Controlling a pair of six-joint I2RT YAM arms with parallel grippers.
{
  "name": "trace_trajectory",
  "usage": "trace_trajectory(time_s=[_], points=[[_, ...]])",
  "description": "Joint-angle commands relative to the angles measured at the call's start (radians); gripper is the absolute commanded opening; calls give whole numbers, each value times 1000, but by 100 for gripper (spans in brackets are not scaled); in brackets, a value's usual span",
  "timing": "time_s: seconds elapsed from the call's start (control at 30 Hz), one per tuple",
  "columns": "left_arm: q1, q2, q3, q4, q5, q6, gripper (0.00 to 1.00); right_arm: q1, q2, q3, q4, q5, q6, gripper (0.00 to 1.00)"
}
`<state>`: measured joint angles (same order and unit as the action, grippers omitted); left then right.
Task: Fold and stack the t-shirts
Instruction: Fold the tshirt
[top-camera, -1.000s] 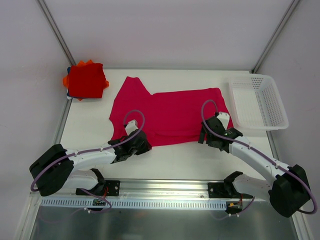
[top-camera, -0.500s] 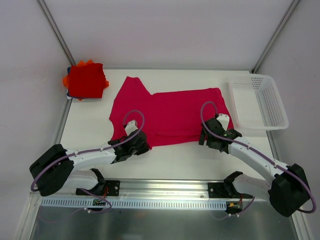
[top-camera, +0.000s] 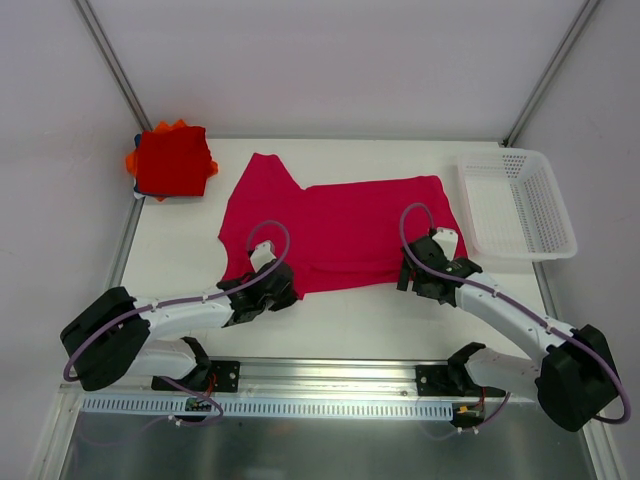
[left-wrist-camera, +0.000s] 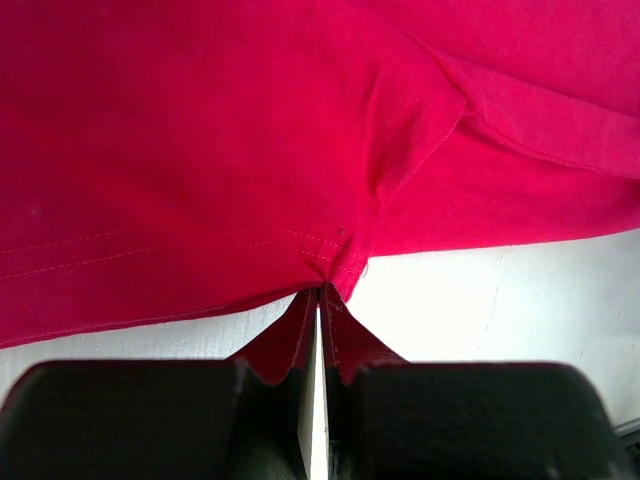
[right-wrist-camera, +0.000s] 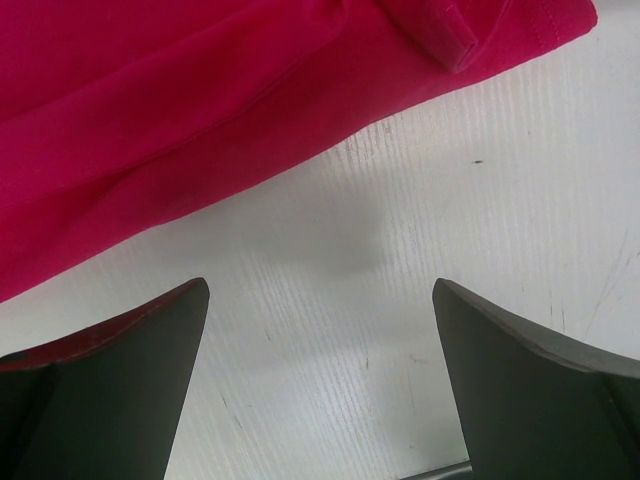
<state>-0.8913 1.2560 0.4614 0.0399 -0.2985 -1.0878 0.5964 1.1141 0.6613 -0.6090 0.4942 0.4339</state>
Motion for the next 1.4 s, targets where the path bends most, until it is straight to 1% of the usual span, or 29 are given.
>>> trace_trajectory(time_s=[0.0,0.13,0.27,0.37,0.47,0.53,0.57,0.77,1.07,1.23,1.37], points=[[-9,-6,0,-15,-34,6,0,5,9,-2,8,29,16,100],[-9,-50,23,-75,-47,28,0,5,12,-2,9,29,16,99],[-9,-142,63,-150,-82,89,0,5,15,-5,12,32,14,99],[-9,-176,105,-193,-116,140,0,6,18,-3,20,26,14,99],[-9,-168,149,-212,-146,186,0,5,21,1,25,20,11,99],[-8,-147,192,-216,-157,212,0,6,21,4,28,18,8,99],[-6,-117,209,-218,-165,241,0,5,21,4,28,17,6,99],[31,38,347,-219,-154,298,0,6,23,4,32,20,-6,100],[158,264,549,-213,-22,414,0,5,39,4,54,1,-24,100],[218,371,606,-210,21,456,0,5,73,0,87,-17,-32,99],[275,421,648,-201,51,477,0,6,110,-2,107,-28,-38,99]])
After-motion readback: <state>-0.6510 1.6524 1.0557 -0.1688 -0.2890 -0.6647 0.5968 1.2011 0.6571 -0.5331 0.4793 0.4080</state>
